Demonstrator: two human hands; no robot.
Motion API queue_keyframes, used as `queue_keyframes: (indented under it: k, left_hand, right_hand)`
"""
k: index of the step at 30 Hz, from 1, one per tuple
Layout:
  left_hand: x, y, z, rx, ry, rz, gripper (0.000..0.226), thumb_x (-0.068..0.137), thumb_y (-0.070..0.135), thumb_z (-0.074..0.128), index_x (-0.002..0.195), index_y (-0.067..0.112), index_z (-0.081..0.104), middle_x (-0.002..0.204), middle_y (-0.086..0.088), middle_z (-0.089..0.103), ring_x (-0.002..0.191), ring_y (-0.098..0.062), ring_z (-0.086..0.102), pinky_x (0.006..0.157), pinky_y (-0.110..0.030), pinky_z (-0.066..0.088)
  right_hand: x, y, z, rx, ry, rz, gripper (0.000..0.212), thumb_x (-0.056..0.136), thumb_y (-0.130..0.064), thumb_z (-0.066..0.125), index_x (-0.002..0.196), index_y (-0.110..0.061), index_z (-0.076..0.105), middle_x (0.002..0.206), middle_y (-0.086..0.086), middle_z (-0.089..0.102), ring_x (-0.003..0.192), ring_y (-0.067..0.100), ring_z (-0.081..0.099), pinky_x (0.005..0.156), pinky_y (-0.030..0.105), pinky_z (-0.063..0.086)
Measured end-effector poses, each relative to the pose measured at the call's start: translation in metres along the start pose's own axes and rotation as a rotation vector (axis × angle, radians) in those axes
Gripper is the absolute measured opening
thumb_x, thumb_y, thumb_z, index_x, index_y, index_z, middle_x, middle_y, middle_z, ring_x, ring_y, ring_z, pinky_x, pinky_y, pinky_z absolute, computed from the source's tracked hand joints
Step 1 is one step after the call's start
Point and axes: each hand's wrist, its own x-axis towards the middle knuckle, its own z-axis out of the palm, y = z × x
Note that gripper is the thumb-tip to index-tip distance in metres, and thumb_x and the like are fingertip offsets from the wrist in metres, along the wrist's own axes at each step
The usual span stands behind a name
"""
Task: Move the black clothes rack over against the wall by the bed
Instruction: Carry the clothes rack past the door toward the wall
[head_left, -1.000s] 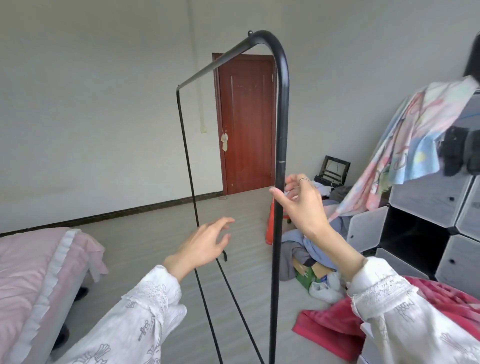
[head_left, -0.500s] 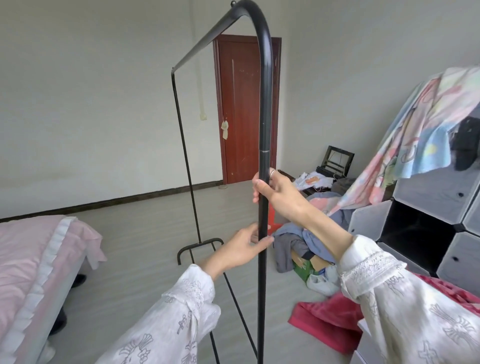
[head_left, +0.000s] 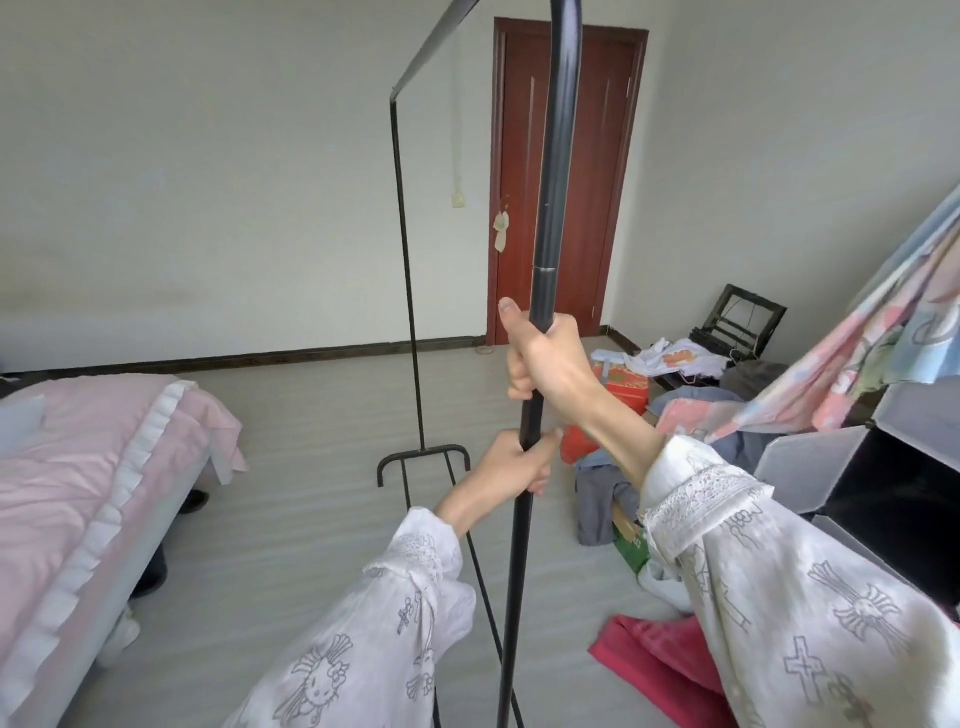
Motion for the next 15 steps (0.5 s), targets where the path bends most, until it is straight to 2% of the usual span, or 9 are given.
queue_keyframes:
  k: [3,8,11,15]
  left_hand:
    - [0.018,-0.001,-0.007,0.003,0.078,0.001,0.04,0.093,0.02,0.044,0.056,0.021,0.029,0.033,0.012,0.027,0.035,-0.01,0.029,0.044,-0.02,0.037]
    - [0.049,-0.006,-0.028,0.012,0.168,0.018,0.04,0.092,0.022,0.045,0.056,0.02,0.029,0.043,0.001,0.028,0.036,-0.011,0.03,0.045,-0.021,0.038]
    - [0.07,-0.01,-0.041,0.014,0.199,0.018,0.041,0.092,0.022,0.045,0.055,0.019,0.029,0.038,0.005,0.03,0.034,-0.01,0.031,0.044,-0.022,0.038]
    - [0.107,-0.017,-0.068,0.032,0.228,0.038,0.043,0.093,0.02,0.044,0.053,0.018,0.029,0.032,0.011,0.031,0.033,-0.009,0.031,0.042,-0.02,0.038]
  right_hand:
    - [0.025,0.008,0.004,0.017,-0.004,0.019,0.044,0.097,-0.025,0.047,0.058,-0.018,0.028,0.029,-0.006,0.027,0.027,0.012,0.02,0.038,0.021,0.019]
    - [0.065,0.021,0.014,0.029,-0.025,0.035,0.044,0.096,-0.026,0.048,0.058,-0.016,0.029,0.035,0.0,0.027,0.029,0.013,0.021,0.039,0.022,0.02]
    - [0.092,0.03,0.02,0.032,-0.023,0.032,0.043,0.097,-0.025,0.047,0.059,-0.018,0.027,0.046,0.003,0.026,0.033,0.013,0.02,0.04,0.023,0.019]
    - [0.137,0.044,0.03,0.028,-0.041,0.029,0.043,0.096,-0.026,0.047,0.06,-0.018,0.026,0.047,0.002,0.026,0.033,0.014,0.02,0.039,0.023,0.019]
